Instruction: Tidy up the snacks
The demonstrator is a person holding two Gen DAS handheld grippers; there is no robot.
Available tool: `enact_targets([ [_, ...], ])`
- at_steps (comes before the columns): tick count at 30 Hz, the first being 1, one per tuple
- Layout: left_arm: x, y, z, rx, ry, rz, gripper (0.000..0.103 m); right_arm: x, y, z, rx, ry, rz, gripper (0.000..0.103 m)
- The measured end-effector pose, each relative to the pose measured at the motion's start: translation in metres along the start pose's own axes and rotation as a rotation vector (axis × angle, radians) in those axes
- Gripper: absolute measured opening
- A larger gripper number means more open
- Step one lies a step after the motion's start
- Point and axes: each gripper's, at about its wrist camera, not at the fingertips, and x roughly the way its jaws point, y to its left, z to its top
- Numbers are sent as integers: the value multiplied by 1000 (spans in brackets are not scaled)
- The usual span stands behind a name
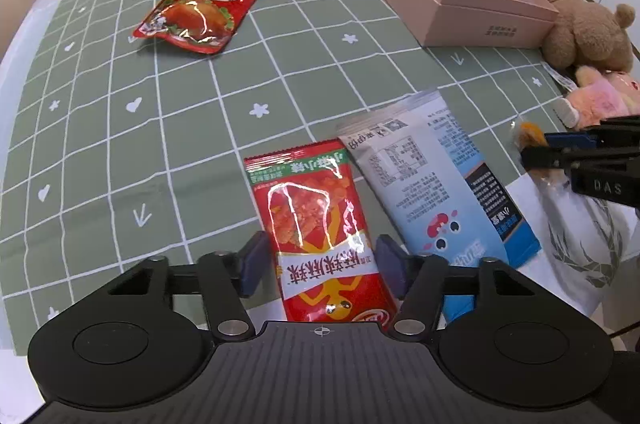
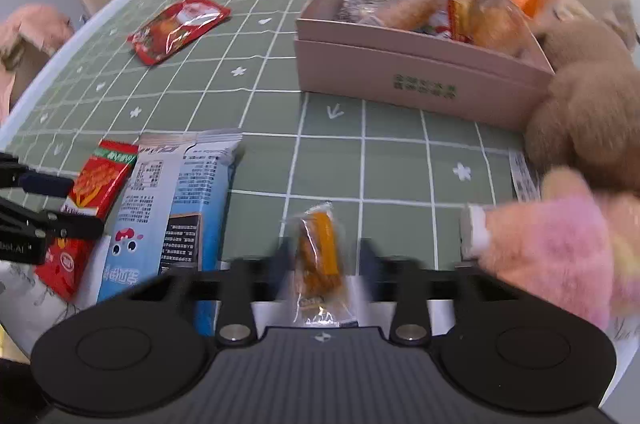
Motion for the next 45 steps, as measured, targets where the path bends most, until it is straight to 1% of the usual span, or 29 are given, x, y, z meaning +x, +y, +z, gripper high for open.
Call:
enact_targets([
  [1, -1, 1, 0, -3, -3, -8, 57, -4, 0, 2, -1, -13, 1, 21],
  [2, -4, 1, -1, -3, -9, -14, 51, -8, -2, 3, 5, -24, 3, 21],
  [4, -12, -1, -1, 8, -21, -15, 48, -20, -11, 8, 48, -45, 10, 20],
  [6, -29, -4, 6, 26, -59, -25, 46, -36, -26, 15, 111, -69, 30, 20],
  [7, -40, -4, 12, 27, -81, -38, 41, -44, -32, 18, 134, -88, 38, 20],
  [8, -54, -4, 23, 19, -111, -66, 35, -54, -37, 22, 153, -112, 43, 20],
  [10, -86, -6, 52, 2, -203, -140, 8, -73, -46, 32, 171, -165, 39, 20],
  [12, -116, -15, 88, 26, -317, -193, 10, -87, -51, 42, 162, -216, 18, 20],
  [15, -140, -35, 139, 106, -476, -171, 10, -97, -52, 53, 139, -255, -7, 20],
  [16, -142, -38, 150, 104, -498, -172, 11, -98, -52, 55, 134, -257, -18, 20],
  [17, -140, -39, 159, 90, -491, -195, 14, -99, -53, 54, 125, -258, -24, 20],
  [19, -128, -37, 165, 55, -444, -270, 17, -96, -54, 48, 125, -247, -31, 20],
  [21, -109, -39, 154, 55, -386, -272, 17, -87, -58, 40, 160, -212, -24, 21],
  [24, -67, -46, 126, 90, -240, -256, 18, -63, -60, 28, 196, -135, -16, 21],
  [27, -34, -56, 99, 182, -148, -240, 18, -43, -56, 18, 190, -73, -16, 21],
  [29, -19, -71, 84, 295, -112, -215, 19, -35, -53, 15, 181, -39, -13, 24],
  [30, -14, -78, 78, 349, -105, -209, 19, -30, -52, 14, 175, -19, -9, 34],
  [31, -11, -83, 72, 410, -103, -208, 21, -28, -50, 13, 172, -11, -9, 41],
  [32, -8, -91, 66, 480, -103, -206, 22, -27, -49, 11, 170, -10, -12, 56],
  [33, -5, -98, 61, 539, -97, -199, 22, -27, -48, 10, 167, -11, -17, 63],
  [35, 4, -109, 51, 649, -62, -165, 22, -27, -47, 7, 164, -6, -19, 63],
  [37, 14, -115, 38, 714, -41, -117, 25, -27, -49, 3, 176, 4, -22, 63],
  [38, 14, -117, 36, 729, -50, -115, 27, -26, -50, 1, 185, 9, -23, 63],
  [39, 14, -118, 35, 725, -42, -126, 32, -25, -51, -1, 195, 15, -23, 63],
  [40, 15, -118, 36, 715, -25, -151, 47, -24, -53, -3, 205, 20, -22, 63],
  [41, 15, -118, 38, 703, -5, -187, 60, -23, -54, -5, 214, 25, -22, 63],
  [42, 14, -118, 39, 688, 8, -227, 61, -23, -55, -8, 222, 31, -16, 63],
  [43, 12, -118, 41, 675, 6, -251, 60, -22, -55, -9, 229, 35, -14, 63],
  [45, 6, -117, 45, 667, -28, -251, 58, -24, -54, -13, 233, 33, -15, 63],
])
